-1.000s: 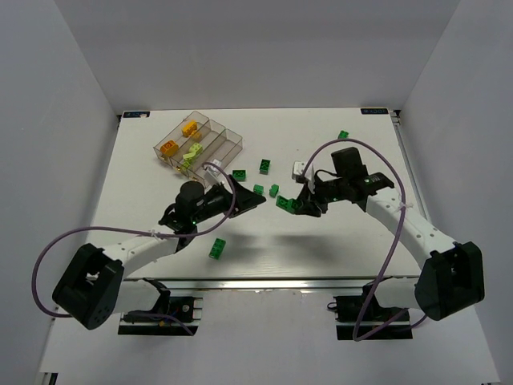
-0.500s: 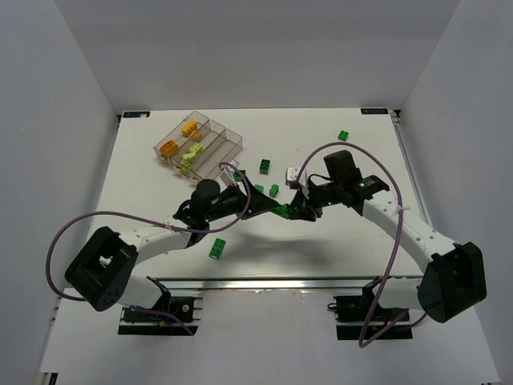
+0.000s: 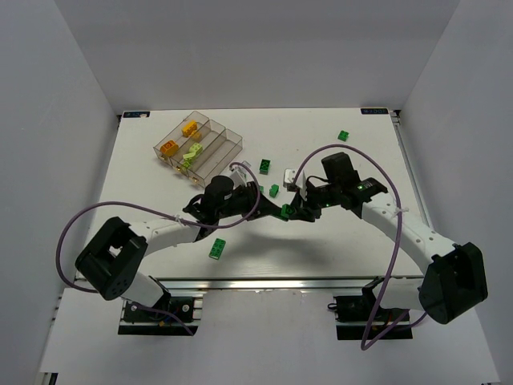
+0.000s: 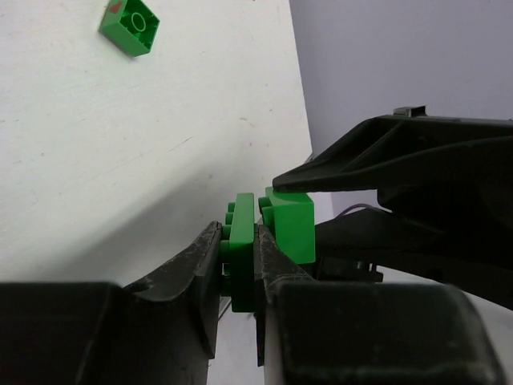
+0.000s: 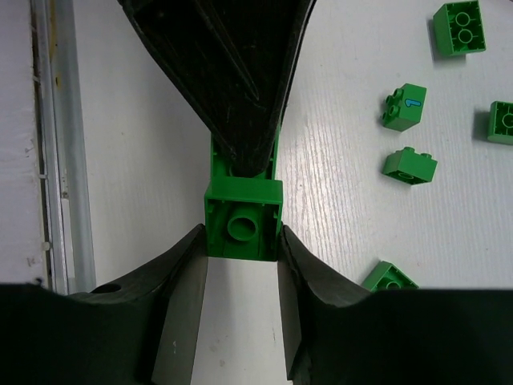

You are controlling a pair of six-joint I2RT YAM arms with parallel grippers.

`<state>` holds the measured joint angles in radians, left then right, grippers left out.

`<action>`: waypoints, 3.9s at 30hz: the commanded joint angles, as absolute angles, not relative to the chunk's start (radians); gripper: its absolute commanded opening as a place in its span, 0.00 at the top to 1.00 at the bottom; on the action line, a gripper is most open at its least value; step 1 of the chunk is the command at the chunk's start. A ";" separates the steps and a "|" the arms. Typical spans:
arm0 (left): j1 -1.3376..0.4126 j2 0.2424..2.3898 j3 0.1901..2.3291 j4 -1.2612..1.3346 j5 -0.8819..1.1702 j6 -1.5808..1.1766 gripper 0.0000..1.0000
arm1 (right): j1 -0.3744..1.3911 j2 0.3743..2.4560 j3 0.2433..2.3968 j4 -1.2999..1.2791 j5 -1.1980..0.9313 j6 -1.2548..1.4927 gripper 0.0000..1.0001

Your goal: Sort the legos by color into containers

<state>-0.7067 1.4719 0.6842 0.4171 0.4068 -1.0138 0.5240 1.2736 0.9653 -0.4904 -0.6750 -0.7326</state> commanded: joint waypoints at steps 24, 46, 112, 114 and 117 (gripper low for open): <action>-0.388 1.594 1.362 -0.475 -0.319 -0.437 1.00 | 0.529 1.207 0.917 -0.426 -0.598 -0.698 1.00; -0.344 1.964 1.709 -0.589 -0.394 -0.291 0.38 | 0.528 1.198 0.897 -0.391 -0.575 -0.669 1.00; -0.347 0.810 0.587 -0.660 -0.081 -0.828 0.12 | 0.776 2.284 1.957 0.186 -0.143 -0.256 0.11; -0.389 0.840 0.610 -0.661 -0.103 -0.834 0.02 | 0.752 2.241 1.936 0.123 -0.224 -0.293 0.10; -0.477 0.914 0.659 -0.669 -0.169 -0.835 0.02 | 0.690 2.146 1.907 0.008 -0.467 -0.321 0.11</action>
